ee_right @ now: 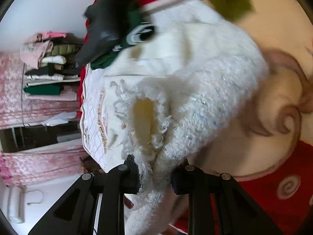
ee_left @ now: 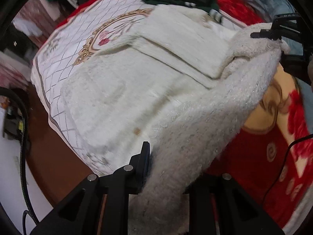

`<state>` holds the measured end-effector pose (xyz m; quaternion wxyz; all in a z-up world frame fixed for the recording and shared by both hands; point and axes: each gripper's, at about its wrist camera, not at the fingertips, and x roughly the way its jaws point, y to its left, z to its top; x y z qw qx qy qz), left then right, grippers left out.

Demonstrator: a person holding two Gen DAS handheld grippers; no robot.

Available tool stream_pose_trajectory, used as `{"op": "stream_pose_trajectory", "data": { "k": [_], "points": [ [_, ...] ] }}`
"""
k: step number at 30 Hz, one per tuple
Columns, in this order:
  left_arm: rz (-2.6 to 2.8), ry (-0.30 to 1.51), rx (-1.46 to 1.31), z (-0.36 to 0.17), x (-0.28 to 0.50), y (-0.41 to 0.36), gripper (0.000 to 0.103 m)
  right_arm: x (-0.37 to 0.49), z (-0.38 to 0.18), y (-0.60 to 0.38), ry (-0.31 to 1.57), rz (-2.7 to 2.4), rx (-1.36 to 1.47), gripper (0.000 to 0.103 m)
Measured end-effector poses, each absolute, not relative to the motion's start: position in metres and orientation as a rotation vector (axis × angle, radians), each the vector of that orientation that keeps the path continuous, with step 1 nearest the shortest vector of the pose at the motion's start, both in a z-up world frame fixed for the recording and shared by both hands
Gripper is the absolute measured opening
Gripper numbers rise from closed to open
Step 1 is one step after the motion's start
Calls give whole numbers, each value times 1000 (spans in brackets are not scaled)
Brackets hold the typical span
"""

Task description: Fold large clothes

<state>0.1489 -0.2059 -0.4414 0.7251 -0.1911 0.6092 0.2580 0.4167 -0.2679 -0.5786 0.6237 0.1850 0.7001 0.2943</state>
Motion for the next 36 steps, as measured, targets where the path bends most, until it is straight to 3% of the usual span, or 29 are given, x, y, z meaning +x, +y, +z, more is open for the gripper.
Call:
{"op": "stream_pose_trajectory", "data": {
  "k": [6, 11, 14, 16, 17, 18, 22, 27, 29, 31, 36],
  "points": [
    [584, 1323, -557, -437, 138, -87, 21, 406, -543, -130, 1607, 646, 231, 24],
    [605, 1305, -689, -464, 127, 8, 22, 398, -572, -22, 1659, 606, 133, 24],
    [618, 1344, -785, -500, 123, 61, 37, 398, -606, 25, 1697, 543, 74, 29],
    [656, 1344, -851, -517, 112, 92, 62, 402, -622, 44, 1724, 533, 73, 41],
    [678, 1335, -872, -519, 106, 103, 67, 403, -624, 46, 1727, 553, 96, 51],
    [701, 1320, -886, -519, 98, 113, 74, 404, -622, 47, 1719, 587, 124, 54],
    [764, 1301, -913, -514, 73, 124, 84, 409, -592, 24, 1657, 702, 233, 55],
    [791, 1357, -859, -542, 85, 108, 85, 433, -566, -68, 1535, 573, 220, 57],
    [826, 1382, -787, -562, 97, 104, 88, 448, -572, -100, 1502, 501, 207, 71],
    [843, 1387, -781, -578, 104, 107, 99, 465, -586, -130, 1481, 461, 198, 73],
    [856, 1379, -771, -580, 109, 113, 101, 508, -656, -169, 1540, 463, 265, 73]
  ]
}}
